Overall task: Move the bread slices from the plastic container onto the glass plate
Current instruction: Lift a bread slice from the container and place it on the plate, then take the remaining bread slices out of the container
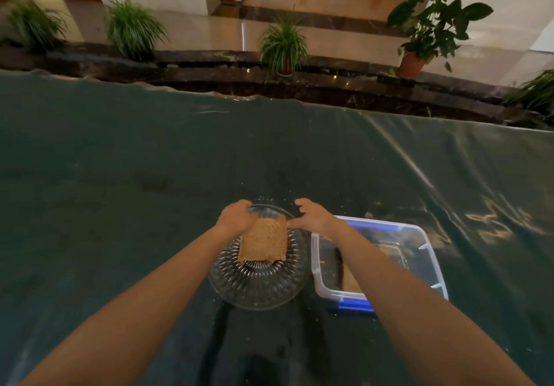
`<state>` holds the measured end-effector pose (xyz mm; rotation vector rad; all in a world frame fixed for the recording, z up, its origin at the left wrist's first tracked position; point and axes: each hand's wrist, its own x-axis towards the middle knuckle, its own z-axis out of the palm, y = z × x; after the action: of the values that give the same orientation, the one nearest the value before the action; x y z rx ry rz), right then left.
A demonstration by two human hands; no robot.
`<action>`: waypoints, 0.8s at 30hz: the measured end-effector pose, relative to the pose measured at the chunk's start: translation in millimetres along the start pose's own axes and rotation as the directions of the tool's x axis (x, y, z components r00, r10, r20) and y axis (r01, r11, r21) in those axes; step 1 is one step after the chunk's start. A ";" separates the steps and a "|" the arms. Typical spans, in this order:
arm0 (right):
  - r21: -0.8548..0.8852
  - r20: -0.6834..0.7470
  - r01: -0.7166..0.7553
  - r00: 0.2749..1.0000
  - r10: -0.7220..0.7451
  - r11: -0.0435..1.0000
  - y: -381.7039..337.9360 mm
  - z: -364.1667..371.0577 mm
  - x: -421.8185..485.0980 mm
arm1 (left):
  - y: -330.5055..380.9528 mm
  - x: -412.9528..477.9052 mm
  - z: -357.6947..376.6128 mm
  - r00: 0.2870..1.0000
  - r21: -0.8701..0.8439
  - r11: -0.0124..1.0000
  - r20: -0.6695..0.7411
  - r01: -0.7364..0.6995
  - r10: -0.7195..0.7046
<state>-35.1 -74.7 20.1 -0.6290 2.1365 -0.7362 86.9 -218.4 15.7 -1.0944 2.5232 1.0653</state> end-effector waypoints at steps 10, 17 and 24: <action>0.138 0.040 0.047 0.998 -0.053 0.989 52.1 -83.3 -50.1 | 101.6 -32.0 26.8 0.993 -0.174 0.978 -0.005 -0.114 0.115; 0.112 0.049 -0.037 0.998 0.031 0.993 109.3 -114.5 -72.5 | 139.8 -36.5 77.7 0.979 -0.332 0.942 0.176 -0.038 0.101; 0.138 -0.007 -0.151 0.988 0.153 0.979 155.6 -116.5 -78.5 | 147.8 -31.1 120.2 0.975 -0.285 0.956 0.222 0.074 -0.009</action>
<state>-112.0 120.4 16.6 -0.3831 2.1019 -0.7984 -6.5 -49.5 22.2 -1.0271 2.2100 1.4942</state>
